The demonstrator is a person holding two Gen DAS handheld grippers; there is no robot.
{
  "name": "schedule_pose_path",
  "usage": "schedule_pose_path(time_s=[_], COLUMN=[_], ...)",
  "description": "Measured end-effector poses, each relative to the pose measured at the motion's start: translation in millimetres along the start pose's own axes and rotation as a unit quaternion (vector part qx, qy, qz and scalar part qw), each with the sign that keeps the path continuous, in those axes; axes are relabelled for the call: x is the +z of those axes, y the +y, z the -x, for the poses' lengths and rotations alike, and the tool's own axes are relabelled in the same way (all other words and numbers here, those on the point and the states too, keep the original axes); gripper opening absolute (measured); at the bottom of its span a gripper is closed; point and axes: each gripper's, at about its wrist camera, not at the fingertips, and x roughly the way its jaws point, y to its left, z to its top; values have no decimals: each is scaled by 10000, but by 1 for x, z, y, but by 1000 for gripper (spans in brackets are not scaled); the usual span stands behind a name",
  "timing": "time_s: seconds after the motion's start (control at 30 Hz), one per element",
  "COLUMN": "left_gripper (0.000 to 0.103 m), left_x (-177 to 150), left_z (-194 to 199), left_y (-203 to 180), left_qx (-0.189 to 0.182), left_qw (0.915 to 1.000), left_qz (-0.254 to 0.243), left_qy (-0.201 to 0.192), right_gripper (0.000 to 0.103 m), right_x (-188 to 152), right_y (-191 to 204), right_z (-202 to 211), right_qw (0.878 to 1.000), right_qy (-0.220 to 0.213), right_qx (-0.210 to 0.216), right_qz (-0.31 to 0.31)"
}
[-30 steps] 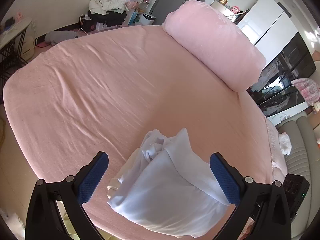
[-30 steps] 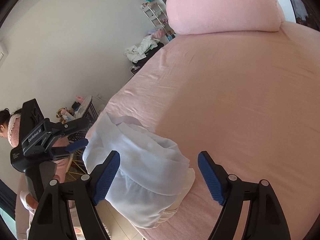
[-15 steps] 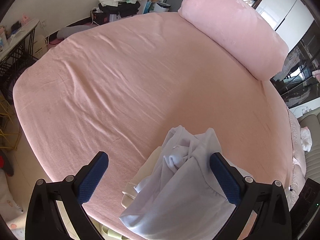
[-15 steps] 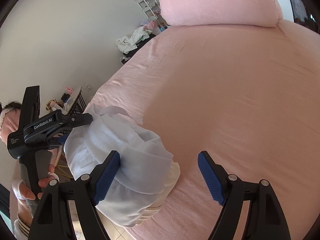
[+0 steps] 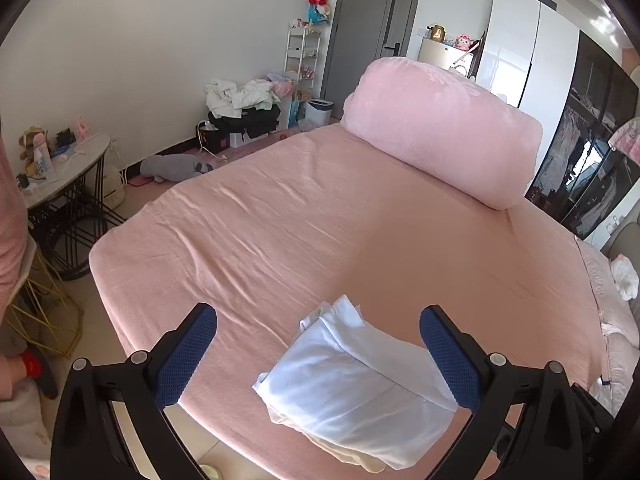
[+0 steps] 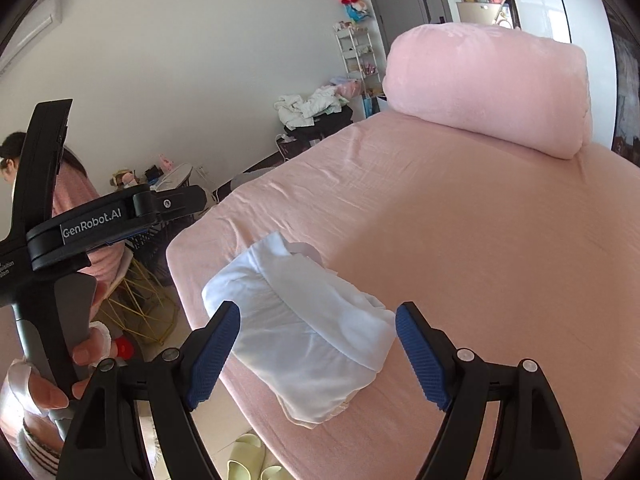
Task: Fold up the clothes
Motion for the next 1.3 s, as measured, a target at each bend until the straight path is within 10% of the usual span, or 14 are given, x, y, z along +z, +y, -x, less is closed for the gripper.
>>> schedule_pose_path(time_s=[0.5,0.93,1.17,1.3], left_gripper=[103,103,103,103], left_x=[-46,-74,-95,-107], left_z=[79,158,165,166], left_y=[-17,-24,-33,-37], left_qx=[1006,-339,32,-377], left_qw=[9909,9968,9988,9985], left_qz=[-337,-58,-275,-324], left_qy=[-833,-725,-398,-212], right_gripper=[80,80,80,80], right_x=[-6,-33,-42,-49], right_y=[41,41,37,41], right_z=[63,113,122,123], right_qw=[9965,9885,9860,9842], right_qy=[173,408,591,690], right_qx=[-268,-835,-995,-1005], right_qz=[767,1197,1201,1284])
